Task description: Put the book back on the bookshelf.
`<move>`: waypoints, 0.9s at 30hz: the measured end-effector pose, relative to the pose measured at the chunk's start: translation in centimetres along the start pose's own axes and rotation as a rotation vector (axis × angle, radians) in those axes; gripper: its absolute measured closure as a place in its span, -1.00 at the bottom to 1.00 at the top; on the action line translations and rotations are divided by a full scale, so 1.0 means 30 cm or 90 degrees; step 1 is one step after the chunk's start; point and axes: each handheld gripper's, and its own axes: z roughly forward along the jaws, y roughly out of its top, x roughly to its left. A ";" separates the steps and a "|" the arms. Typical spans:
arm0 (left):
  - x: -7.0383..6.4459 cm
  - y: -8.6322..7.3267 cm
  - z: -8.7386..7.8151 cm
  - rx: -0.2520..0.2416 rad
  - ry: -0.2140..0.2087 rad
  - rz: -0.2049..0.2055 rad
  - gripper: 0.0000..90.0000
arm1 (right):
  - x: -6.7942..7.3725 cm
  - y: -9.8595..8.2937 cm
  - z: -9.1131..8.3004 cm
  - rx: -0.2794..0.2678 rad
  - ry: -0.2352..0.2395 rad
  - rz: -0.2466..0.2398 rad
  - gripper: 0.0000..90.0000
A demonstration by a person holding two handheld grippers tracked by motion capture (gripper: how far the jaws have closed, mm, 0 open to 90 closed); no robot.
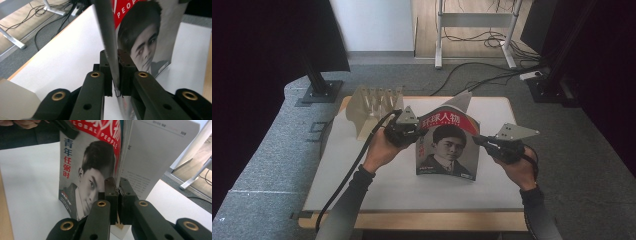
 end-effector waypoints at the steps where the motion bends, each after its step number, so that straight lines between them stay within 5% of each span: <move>1: 0.006 -0.004 -0.008 -0.010 -0.001 -0.005 0.91 | -0.003 0.001 0.005 0.001 0.000 0.005 0.90; 6: 0.019 -0.025 -0.044 -0.014 -0.001 -0.007 0.93 | -0.007 -0.005 0.032 0.012 -0.015 0.022 0.84; 9: 0.019 -0.041 -0.063 -0.016 -0.001 -0.013 0.93 | -0.013 -0.009 0.032 0.010 -0.020 0.045 0.60; 27: 0.094 -0.134 -0.198 -0.019 0.005 -0.099 0.94 | -0.026 -0.147 0.088 0.065 -0.014 0.092 -0.03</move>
